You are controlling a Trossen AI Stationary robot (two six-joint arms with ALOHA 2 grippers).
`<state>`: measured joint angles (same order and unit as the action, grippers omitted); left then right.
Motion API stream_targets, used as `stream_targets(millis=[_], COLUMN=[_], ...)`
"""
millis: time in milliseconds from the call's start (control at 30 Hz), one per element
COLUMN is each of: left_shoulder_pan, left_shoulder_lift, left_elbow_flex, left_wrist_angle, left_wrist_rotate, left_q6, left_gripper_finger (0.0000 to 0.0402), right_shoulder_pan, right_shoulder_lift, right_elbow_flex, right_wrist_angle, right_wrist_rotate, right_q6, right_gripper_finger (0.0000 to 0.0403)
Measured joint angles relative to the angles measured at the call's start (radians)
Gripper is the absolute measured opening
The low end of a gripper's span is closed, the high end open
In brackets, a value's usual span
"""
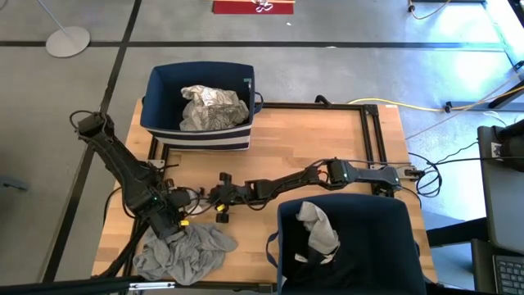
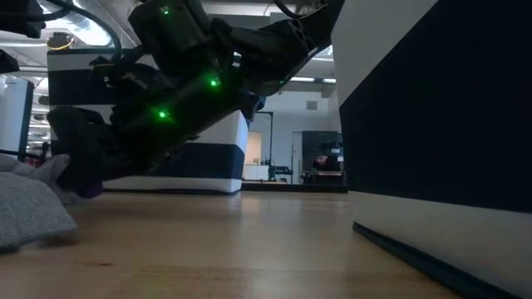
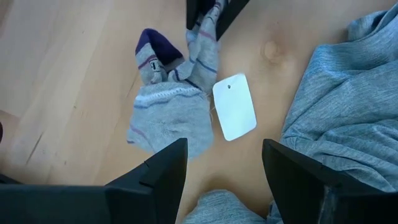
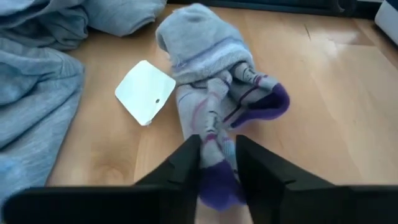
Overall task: Sort clothes
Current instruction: Put the gray striped socks into the bottom blue laundry organizer
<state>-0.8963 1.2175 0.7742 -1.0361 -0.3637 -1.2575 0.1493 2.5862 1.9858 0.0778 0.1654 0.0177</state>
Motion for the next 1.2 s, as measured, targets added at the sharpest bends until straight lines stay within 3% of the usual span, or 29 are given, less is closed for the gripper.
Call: stream_targets(millis=[233,500,733,967,1200], left_shoulder_pan=[0.0,0.0,-0.001,-0.046,-0.092], left_shoulder_lift=[0.0,0.001,0.001,0.001,0.001], left_elbow_flex=[0.0,0.0,0.0,0.0,-0.001], left_wrist_angle=[0.0,0.002,0.001,0.008,0.073], left_wrist_rotate=[-0.014,-0.023,-0.026,-0.067,-0.136], left_q6=[0.0,0.0,0.002,-0.065,-0.083], left_gripper_finger=[0.0198,0.0198,0.0198,0.0198,0.0198], right_shoulder_pan=[0.0,0.002,0.002,0.001,-0.005], right_shoulder_lift=[0.0,-0.022,-0.039,-0.055,-0.136], right_elbow_flex=[0.0,0.049,0.172,0.317,0.34], right_wrist_angle=[-0.009,-0.078,-0.272,-0.523,-0.696], right_wrist_rotate=[0.0,0.053,0.054,0.13,0.153], right_q6=[-0.031,-0.065,-0.126,-0.185,-0.21], right_gripper_finger=[0.0011,0.0028,0.0006,0.0018,0.0006])
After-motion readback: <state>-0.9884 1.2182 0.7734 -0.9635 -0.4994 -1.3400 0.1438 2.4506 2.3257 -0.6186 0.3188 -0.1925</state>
